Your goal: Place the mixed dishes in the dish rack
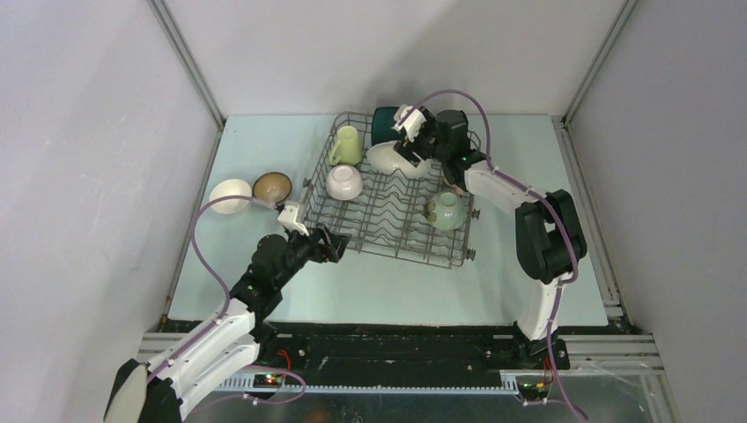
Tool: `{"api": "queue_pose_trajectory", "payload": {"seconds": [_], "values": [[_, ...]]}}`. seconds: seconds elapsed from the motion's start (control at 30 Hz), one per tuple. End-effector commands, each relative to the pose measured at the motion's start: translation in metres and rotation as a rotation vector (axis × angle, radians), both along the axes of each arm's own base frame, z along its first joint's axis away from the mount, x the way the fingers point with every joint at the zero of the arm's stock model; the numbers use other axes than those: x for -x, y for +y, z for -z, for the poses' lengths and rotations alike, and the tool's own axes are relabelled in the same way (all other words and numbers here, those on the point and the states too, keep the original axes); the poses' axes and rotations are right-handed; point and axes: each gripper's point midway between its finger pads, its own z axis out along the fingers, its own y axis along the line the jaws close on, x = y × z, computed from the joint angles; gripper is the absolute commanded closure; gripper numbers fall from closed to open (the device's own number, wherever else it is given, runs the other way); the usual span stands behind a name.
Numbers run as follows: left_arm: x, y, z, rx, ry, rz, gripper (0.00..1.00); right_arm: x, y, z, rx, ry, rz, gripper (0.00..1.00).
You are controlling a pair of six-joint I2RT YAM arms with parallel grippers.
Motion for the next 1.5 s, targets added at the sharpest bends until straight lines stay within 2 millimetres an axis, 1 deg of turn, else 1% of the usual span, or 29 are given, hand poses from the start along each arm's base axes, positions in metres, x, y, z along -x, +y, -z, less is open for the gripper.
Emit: {"api": "queue_pose_trajectory", "payload": {"seconds": [0.0, 0.27, 0.37, 0.47, 0.5, 0.53, 0.57, 0.6, 0.63, 0.67, 0.7, 0.73, 0.8, 0.87, 0.9, 0.93, 0.97, 1.0, 1.07, 1.1, 1.13, 1.17, 1.2, 1.23, 1.27, 1.3, 1.4, 1.43, 1.47], "values": [[-0.005, -0.001, -0.024, 0.01, -0.06, -0.007, 0.12, 0.011, 0.006, -0.044, -0.049, -0.07, -0.025, 0.21], [-0.005, -0.001, -0.025, 0.01, -0.062, -0.009, 0.12, 0.026, 0.015, -0.047, -0.062, -0.058, -0.072, 0.17], [-0.005, 0.0, -0.026, 0.012, -0.065, -0.013, 0.12, 0.037, 0.018, -0.059, -0.084, -0.064, -0.095, 0.16], [-0.005, 0.003, -0.029, 0.02, -0.071, -0.028, 0.12, 0.054, 0.022, -0.083, -0.133, -0.082, -0.123, 0.14], [-0.005, 0.003, -0.03, 0.031, -0.066, -0.033, 0.12, 0.06, 0.024, -0.087, -0.151, -0.074, -0.127, 0.14], [-0.006, 0.003, -0.034, 0.041, -0.069, -0.04, 0.12, 0.066, 0.023, -0.101, -0.17, -0.091, -0.127, 0.13], [-0.005, 0.003, -0.037, 0.057, -0.062, -0.044, 0.12, 0.069, 0.023, -0.104, -0.196, -0.076, -0.112, 0.13], [-0.008, 0.007, -0.043, 0.059, -0.058, -0.077, 0.12, 0.074, 0.021, -0.118, -0.222, -0.091, -0.098, 0.1], [-0.008, 0.011, -0.039, 0.049, -0.025, -0.097, 0.12, 0.076, 0.021, -0.122, -0.259, -0.068, -0.059, 0.09], [-0.013, 0.018, -0.055, 0.058, -0.041, -0.148, 0.12, 0.081, 0.018, -0.132, -0.283, -0.07, -0.038, 0.08], [-0.013, 0.026, -0.051, 0.047, 0.0, -0.189, 0.11, 0.085, 0.02, -0.134, -0.317, -0.041, -0.008, 0.08], [-0.018, 0.036, -0.066, 0.061, -0.011, -0.25, 0.09, 0.091, 0.019, -0.14, -0.344, -0.031, 0.011, 0.02], [-0.022, 0.06, -0.074, 0.083, 0.031, -0.378, 0.05, 0.099, 0.017, -0.143, -0.445, 0.039, 0.094, 0.01], [-0.027, 0.085, -0.081, 0.133, 0.063, -0.507, 0.01, 0.107, 0.01, -0.142, -0.533, 0.107, 0.19, 0.01], [-0.028, 0.093, -0.085, 0.14, 0.062, -0.54, 0.01, 0.115, 0.009, -0.147, -0.612, 0.156, 0.226, 0.0], [-0.03, 0.102, -0.087, 0.16, 0.068, -0.583, 0.01, 0.117, 0.003, -0.139, -0.643, 0.187, 0.276, 0.01], [-0.031, 0.108, -0.087, 0.166, 0.077, -0.618, 0.0, 0.126, 0.0, -0.143, -0.736, 0.254, 0.314, 0.01], [-0.034, 0.118, -0.087, 0.195, 0.088, -0.665, 0.0, 0.127, -0.008, -0.135, -0.816, 0.323, 0.387, 0.01], [-0.039, 0.136, -0.081, 0.235, 0.131, -0.752, 0.0, 0.144, -0.014, -0.122, -0.844, 0.434, 0.397, 0.01], [-0.041, 0.141, -0.074, 0.237, 0.171, -0.78, 0.0, 0.155, -0.016, -0.124, -0.846, 0.457, 0.382, 0.01], [-0.043, 0.153, -0.07, 0.271, 0.193, -0.837, 0.0, 0.164, -0.016, -0.114, -0.832, 0.474, 0.384, 0.01], [-0.046, 0.159, -0.063, 0.273, 0.228, -0.871, 0.0, 0.173, -0.02, -0.121, -0.835, 0.45, 0.38, 0.0], [-0.047, 0.17, -0.059, 0.302, 0.25, -0.925, 0.0, 0.18, -0.022, -0.112, -0.807, 0.432, 0.404, 0.0], [-0.05, 0.174, -0.052, 0.305, 0.275, -0.946, 0.0, 0.189, -0.028, -0.116, -0.801, 0.418, 0.413, 0.0], [-0.053, 0.182, -0.05, 0.333, 0.281, -0.981, 0.0, 0.195, -0.033, -0.111, -0.793, 0.413, 0.439, 0.0], [-0.057, 0.183, -0.042, 0.338, 0.311, -0.985, 0.0, 0.203, -0.041, -0.109, -0.798, 0.417, 0.452, 0.01], [-0.064, 0.203, -0.021, 0.397, 0.393, -1.077, 0.0, 0.219, -0.058, -0.103, -0.859, 0.463, 0.468, 0.0], [-0.067, 0.205, -0.022, 0.411, 0.409, -1.089, 0.0, 0.228, -0.064, -0.098, -0.873, 0.471, 0.457, 0.0], [-0.07, 0.21, -0.015, 0.415, 0.458, -1.118, 0.0, 0.235, -0.069, -0.104, -0.91, 0.473, 0.44, 0.0]]}}
